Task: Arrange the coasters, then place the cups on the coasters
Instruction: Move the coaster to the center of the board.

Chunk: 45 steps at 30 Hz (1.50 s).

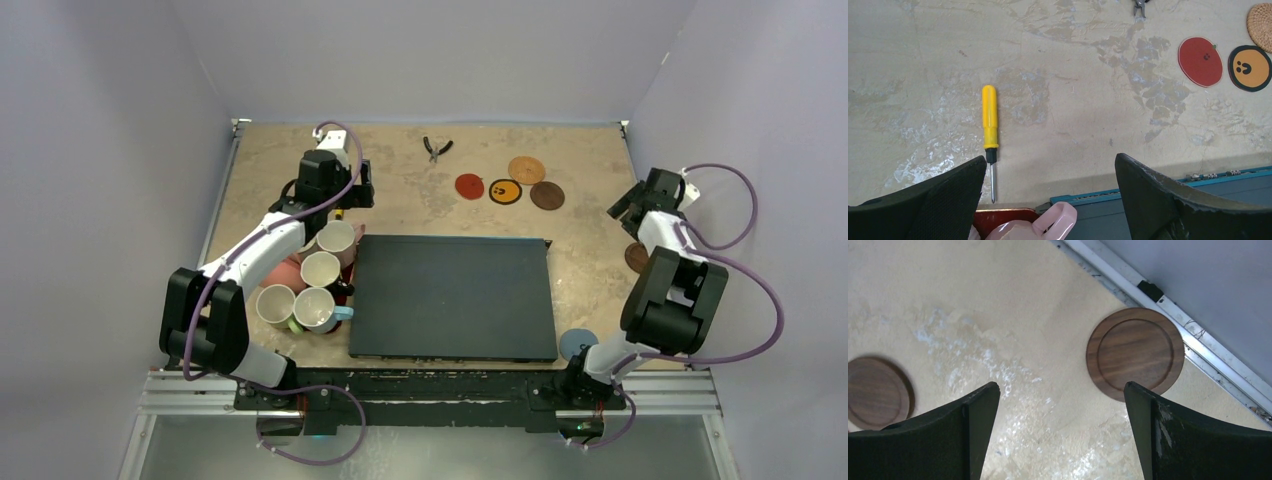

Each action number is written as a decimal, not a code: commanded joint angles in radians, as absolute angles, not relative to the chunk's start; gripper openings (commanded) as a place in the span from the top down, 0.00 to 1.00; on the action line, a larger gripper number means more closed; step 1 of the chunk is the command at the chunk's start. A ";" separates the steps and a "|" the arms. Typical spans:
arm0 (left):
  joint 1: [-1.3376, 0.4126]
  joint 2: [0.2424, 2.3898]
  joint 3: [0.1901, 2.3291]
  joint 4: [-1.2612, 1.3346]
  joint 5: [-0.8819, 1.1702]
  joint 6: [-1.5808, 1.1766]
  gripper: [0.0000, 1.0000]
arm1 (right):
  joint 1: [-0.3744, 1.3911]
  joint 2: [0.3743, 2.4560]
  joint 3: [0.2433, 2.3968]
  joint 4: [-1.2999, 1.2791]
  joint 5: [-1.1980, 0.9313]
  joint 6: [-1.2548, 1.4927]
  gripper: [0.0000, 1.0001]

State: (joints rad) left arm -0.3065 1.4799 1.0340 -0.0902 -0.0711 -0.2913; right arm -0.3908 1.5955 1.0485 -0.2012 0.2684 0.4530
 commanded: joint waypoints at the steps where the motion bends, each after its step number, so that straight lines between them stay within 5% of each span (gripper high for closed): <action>1: -0.312 1.453 1.031 -0.055 -0.093 -0.272 0.05 | -0.445 1.572 0.990 -0.091 0.258 0.513 0.02; 12: -0.312 1.457 1.034 -0.057 -0.092 -0.272 0.05 | -0.451 1.633 0.936 -0.044 0.219 0.542 0.08; 29: -0.313 1.469 1.033 -0.059 -0.107 -0.267 0.05 | -0.449 1.758 0.967 0.082 0.096 0.525 0.36; 45: -0.312 1.523 1.046 -0.071 -0.107 -0.263 0.05 | -0.259 1.923 1.146 0.112 0.118 0.655 0.37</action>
